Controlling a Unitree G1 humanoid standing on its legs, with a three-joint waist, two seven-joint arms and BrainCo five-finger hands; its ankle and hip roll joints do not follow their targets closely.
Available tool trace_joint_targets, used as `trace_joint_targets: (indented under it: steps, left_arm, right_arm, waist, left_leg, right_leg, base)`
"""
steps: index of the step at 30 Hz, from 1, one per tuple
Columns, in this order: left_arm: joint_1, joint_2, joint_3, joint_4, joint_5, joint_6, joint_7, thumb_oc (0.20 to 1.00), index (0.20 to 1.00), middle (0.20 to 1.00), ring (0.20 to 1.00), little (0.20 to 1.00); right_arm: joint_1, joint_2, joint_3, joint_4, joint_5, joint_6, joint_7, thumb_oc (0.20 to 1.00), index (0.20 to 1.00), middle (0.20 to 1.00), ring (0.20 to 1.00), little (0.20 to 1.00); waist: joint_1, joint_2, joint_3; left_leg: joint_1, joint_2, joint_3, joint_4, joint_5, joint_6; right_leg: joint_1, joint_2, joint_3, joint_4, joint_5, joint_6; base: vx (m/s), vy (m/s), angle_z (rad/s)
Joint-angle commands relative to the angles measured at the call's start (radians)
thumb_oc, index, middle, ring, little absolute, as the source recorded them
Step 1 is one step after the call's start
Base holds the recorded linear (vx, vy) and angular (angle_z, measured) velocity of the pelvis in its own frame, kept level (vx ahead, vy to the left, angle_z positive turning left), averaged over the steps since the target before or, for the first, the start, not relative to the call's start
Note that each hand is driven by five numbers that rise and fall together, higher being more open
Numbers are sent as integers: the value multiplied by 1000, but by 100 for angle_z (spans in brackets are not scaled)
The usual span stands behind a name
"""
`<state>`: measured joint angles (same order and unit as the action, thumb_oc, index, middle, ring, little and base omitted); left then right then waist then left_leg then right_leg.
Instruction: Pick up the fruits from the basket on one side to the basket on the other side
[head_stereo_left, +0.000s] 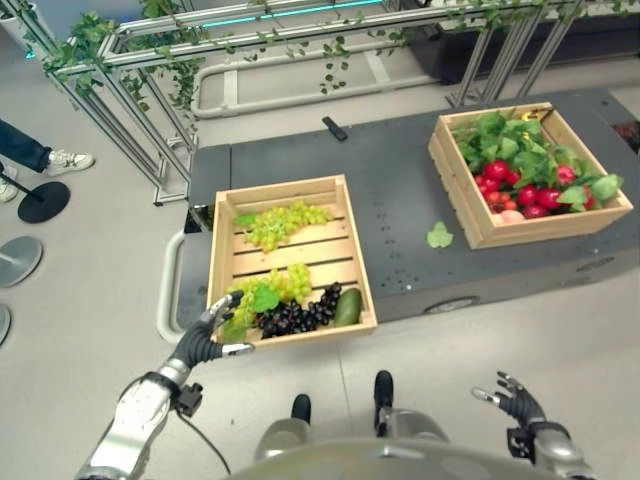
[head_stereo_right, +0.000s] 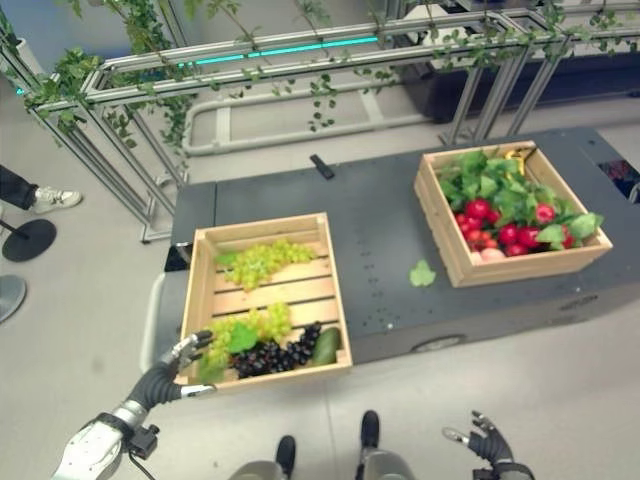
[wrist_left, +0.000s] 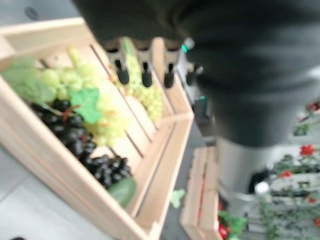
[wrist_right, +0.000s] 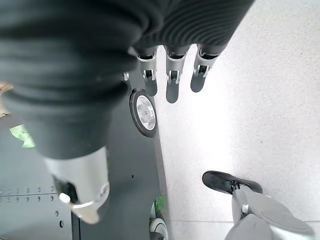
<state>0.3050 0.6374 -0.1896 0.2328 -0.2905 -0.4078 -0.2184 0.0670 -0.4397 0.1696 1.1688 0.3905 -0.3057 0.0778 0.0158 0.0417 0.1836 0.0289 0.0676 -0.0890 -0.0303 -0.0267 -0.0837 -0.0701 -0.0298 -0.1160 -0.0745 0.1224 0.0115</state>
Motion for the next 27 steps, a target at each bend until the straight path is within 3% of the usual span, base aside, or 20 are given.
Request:
trace_joint_targets:
  steps: [1, 18, 27]
  left_arm:
    - [-4, 70, 18, -94, -56, -68, -18, 1000, 1000, 1000, 1000, 1000]
    - [-26, 69, 9, -95, -10, -69, 5, 1000, 1000, 1000, 1000, 1000]
    - [-177, -29, -23, 56, 67, -56, 99, 1000, 1000, 1000, 1000, 1000]
  right_arm:
    - [-26, 4, 38, 16, 33, -38, 4, 1000, 1000, 1000, 1000, 1000]
    - [-13, 17, 57, 0, 20, -39, 1, 1000, 1000, 1000, 1000, 1000]
    - [-16, 23, 90, -39, -8, -32, -6, 1000, 1000, 1000, 1000, 1000]
  waist:
    - [8, -68, -7]
    - [-1, -65, -14]
    - [-21, -64, 5]
  left_leg:
    - [-60, -43, 27, 87, -29, 3]
    - [-44, -42, 39, 68, -33, 10]
    - [-66, -40, 56, 56, -25, 11]
  right_leg:
    - [25, -68, 44, 151, -155, 114]
    - [22, -68, 56, 152, -152, 117]
    - [-18, -67, 72, 153, -143, 117]
  base:
    - [0, 0, 0]
    - [0, 0, 0]
    - [-11, 4, -4]
